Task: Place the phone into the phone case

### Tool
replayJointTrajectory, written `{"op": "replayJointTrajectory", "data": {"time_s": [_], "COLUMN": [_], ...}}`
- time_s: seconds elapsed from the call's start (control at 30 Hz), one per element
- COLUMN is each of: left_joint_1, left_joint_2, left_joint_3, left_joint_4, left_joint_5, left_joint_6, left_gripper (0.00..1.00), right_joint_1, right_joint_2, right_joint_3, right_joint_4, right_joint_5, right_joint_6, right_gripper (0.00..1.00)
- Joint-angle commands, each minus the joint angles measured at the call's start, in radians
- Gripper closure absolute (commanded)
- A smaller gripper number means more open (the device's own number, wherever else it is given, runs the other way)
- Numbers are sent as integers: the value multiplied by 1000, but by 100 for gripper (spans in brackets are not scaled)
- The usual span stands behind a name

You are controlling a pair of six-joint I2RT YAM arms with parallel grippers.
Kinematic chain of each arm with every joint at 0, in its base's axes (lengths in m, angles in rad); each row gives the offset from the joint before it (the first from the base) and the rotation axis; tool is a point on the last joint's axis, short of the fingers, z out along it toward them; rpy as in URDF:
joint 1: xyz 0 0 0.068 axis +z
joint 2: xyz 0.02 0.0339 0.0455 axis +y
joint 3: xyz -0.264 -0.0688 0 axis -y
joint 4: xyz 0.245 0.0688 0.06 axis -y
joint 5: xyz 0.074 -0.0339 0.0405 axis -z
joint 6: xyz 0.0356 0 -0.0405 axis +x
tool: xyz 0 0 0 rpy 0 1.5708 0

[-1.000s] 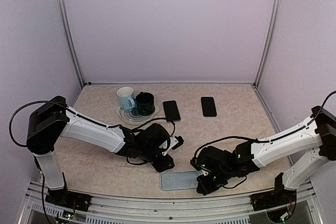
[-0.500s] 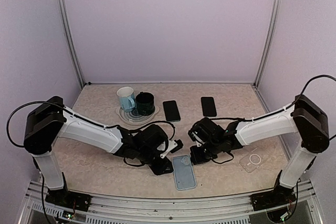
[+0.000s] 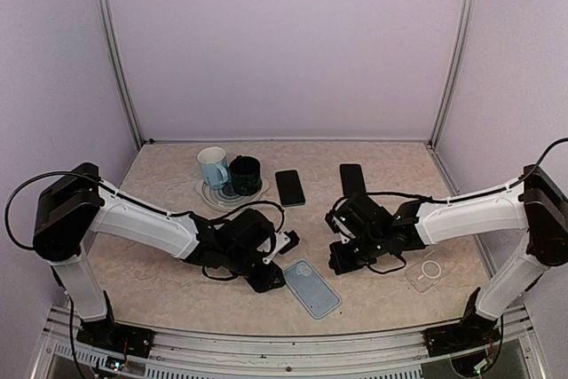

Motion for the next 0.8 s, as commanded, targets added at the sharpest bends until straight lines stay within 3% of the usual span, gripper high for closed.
{"op": "replayJointTrajectory", "data": {"time_s": [0.0,0.23,0.4,0.6,0.67,0.77], "left_joint_1": [-3,-8,-12,27,66,128], "left_joint_2": [15,108,108,-9,-70,-139], "left_joint_3": [2,79,89,40,54,72], "left_joint_4": [24,39,36,11,4,7], "left_joint_5": [-18,9,34,-26,-33,-68], "left_joint_6": [14,37,27,20,22,18], "left_gripper": [68,67,67,67,66,59], "right_joint_1": [14,103,125,-46,-144,-299], "right_joint_2": [-42,-5,-62,-156,-140,-44], "right_joint_3": [-79,-120,-102,-5,80,243], "right_joint_4": [-57,-81,-163,-331,-338,-306], "right_joint_5": [-21,-52,-9,156,194,183], "right_joint_6": [60,143,179,65,-28,-152], "right_gripper": [100,100,100,100,85,51]}}
